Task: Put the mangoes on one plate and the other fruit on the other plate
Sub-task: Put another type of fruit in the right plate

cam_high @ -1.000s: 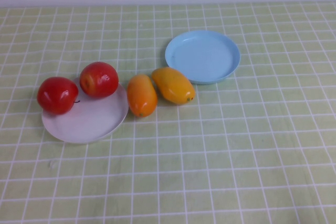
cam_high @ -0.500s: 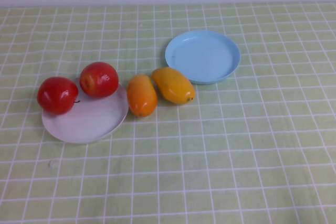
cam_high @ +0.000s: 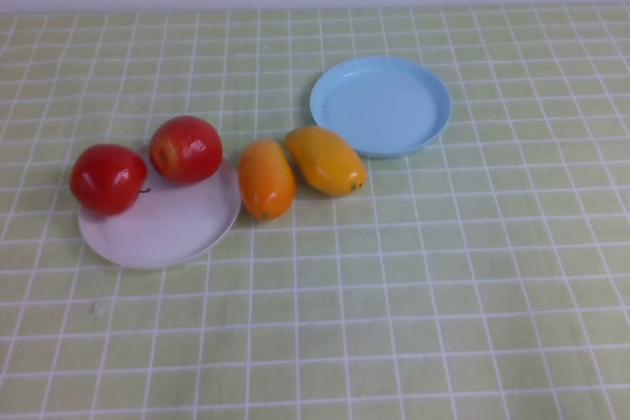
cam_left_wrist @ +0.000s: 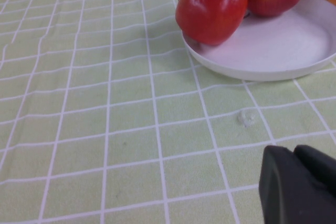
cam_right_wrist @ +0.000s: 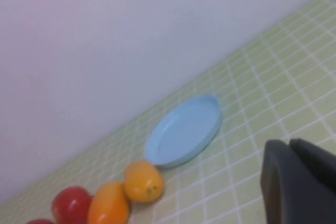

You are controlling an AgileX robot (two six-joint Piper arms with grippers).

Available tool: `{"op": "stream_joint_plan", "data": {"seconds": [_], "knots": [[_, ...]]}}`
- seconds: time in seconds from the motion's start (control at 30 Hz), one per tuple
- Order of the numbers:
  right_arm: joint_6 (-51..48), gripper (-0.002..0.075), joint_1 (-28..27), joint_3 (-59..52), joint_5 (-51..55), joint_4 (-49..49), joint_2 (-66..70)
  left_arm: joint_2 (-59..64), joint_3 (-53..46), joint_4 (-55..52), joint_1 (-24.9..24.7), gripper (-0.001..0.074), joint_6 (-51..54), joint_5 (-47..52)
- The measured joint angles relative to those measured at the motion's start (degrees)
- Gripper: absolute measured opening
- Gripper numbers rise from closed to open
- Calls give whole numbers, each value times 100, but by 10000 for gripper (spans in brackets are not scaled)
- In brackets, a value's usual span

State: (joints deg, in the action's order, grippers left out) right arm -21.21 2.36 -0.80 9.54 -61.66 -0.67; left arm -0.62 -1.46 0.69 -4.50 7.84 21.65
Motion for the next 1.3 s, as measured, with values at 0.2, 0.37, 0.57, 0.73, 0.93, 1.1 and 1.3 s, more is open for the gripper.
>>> {"op": "stream_joint_plan", "data": {"seconds": [0.2,0.37,0.57,0.73,0.93,1.1,1.3], "knots": [[0,-16,0,1313,1593,248,1368,0,0,0,0,4,0,0],[0,-16,0,2519,3105,1144,3216,0,0,0,0,4,0,0],[-14,-16,10,3808,3998,2080,5284,0,0,0,0,4,0,0],[-13,-16,528,4867,4050,2568,6592,0,0,0,0,4,0,0],[150,-13,1748,6528,4164,3367,8078,0,0,0,0,4,0,0],[104,91,2456,8025,4522,3847,9283,0,0,0,0,4,0,0],[-351,452,2946,9455,4499,4148,10459,0,0,0,0,4,0,0]]}}
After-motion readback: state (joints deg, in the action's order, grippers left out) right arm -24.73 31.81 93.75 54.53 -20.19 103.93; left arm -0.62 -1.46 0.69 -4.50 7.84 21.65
